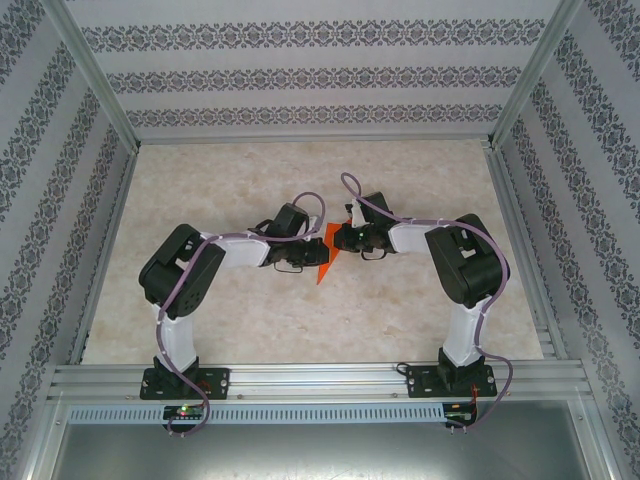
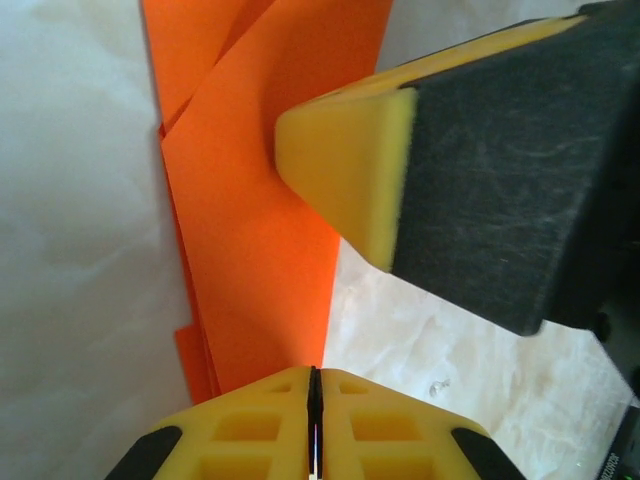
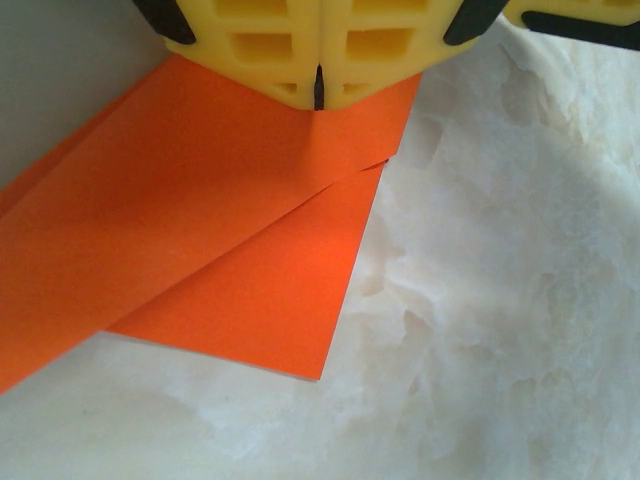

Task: Fold a paper plane with a square sheet of paper (fold left side to right side)
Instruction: Fold the wing for the fifth time at the center of the table.

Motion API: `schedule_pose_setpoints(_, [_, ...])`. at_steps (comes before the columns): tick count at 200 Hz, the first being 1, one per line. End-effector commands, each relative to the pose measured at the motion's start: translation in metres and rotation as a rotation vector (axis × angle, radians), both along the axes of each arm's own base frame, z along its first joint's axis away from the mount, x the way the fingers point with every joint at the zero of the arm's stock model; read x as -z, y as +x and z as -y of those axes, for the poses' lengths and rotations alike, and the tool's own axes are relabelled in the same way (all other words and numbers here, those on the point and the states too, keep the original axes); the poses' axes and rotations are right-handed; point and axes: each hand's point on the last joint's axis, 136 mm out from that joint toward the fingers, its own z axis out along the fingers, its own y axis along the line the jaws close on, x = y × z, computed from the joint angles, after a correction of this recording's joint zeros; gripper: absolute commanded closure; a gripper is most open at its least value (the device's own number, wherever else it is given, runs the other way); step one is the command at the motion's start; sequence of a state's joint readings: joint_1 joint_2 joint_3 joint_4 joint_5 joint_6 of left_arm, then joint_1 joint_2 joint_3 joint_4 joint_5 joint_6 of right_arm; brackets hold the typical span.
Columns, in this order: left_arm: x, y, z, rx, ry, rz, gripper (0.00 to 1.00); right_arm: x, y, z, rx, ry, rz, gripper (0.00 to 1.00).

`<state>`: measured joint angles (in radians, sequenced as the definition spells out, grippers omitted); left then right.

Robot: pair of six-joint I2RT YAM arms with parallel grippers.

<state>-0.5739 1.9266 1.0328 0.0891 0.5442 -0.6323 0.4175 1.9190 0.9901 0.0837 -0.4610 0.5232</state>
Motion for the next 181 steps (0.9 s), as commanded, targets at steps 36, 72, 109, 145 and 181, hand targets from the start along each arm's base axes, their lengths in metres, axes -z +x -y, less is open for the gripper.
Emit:
schedule_pose_setpoints(36, [0.039,-0.012,-0.020,0.005,0.160,-0.044,0.89,0.006,-0.017,0.001,-0.022,-0.044,-0.042,1.00])
schedule_pose_setpoints(72, [0.050,-0.025,-0.028,0.025,0.269,-0.052,0.90,-0.003,-0.010,0.001,-0.026,-0.049,-0.019,1.00])
schedule_pose_setpoints(109, [0.058,-0.034,-0.033,0.021,0.284,-0.076,0.90,-0.001,-0.002,0.009,-0.010,-0.051,-0.020,1.00])
schedule_pose_setpoints(145, [0.064,-0.040,-0.035,0.016,0.276,-0.096,0.90,0.001,0.007,0.020,0.013,-0.048,-0.015,1.00])
schedule_pose_setpoints(181, [0.070,-0.043,-0.037,0.016,0.280,-0.109,0.90,0.001,0.016,0.030,0.034,-0.032,-0.014,1.00])
